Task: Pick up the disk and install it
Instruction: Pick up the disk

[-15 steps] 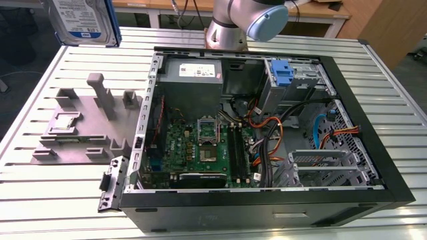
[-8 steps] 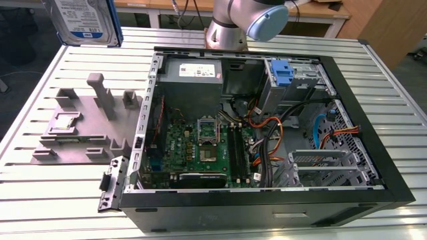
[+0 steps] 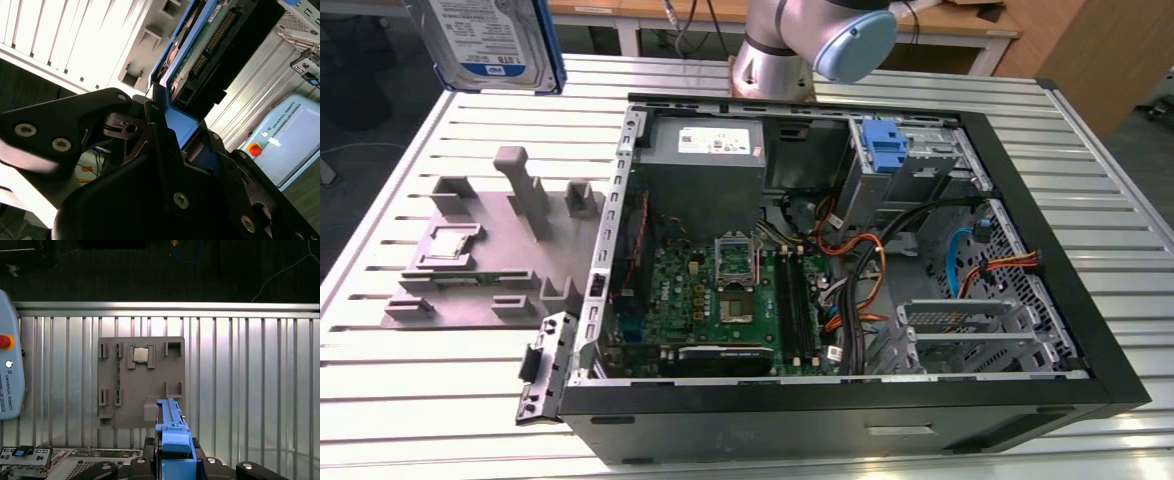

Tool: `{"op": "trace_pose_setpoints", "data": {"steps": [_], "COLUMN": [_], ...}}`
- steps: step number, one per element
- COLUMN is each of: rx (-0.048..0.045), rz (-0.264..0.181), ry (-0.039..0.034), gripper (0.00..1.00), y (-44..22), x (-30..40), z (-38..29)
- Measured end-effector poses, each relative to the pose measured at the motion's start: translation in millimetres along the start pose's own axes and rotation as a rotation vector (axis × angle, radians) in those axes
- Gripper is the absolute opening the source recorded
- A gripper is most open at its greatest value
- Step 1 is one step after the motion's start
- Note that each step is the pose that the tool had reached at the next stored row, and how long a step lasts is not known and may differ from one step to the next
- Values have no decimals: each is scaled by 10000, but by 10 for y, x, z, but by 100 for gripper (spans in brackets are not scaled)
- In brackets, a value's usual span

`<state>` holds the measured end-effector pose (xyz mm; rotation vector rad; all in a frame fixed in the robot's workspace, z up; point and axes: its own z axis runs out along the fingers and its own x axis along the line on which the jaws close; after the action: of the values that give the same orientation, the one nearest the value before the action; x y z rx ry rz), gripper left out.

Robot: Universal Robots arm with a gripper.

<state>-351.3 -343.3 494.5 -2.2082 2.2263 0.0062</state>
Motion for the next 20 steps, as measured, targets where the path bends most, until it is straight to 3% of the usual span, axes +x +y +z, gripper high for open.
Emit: {"op": "trace_pose_setpoints", "data": {"steps": [8,15,20], "rx": [-1,1,-1], "rz": [-1,0,0], "ry": [1,-1,0], "gripper": [37,37,37], "y": [-58,-69,-205], "x": [10,169,184], "z": [-1,4,5]}}
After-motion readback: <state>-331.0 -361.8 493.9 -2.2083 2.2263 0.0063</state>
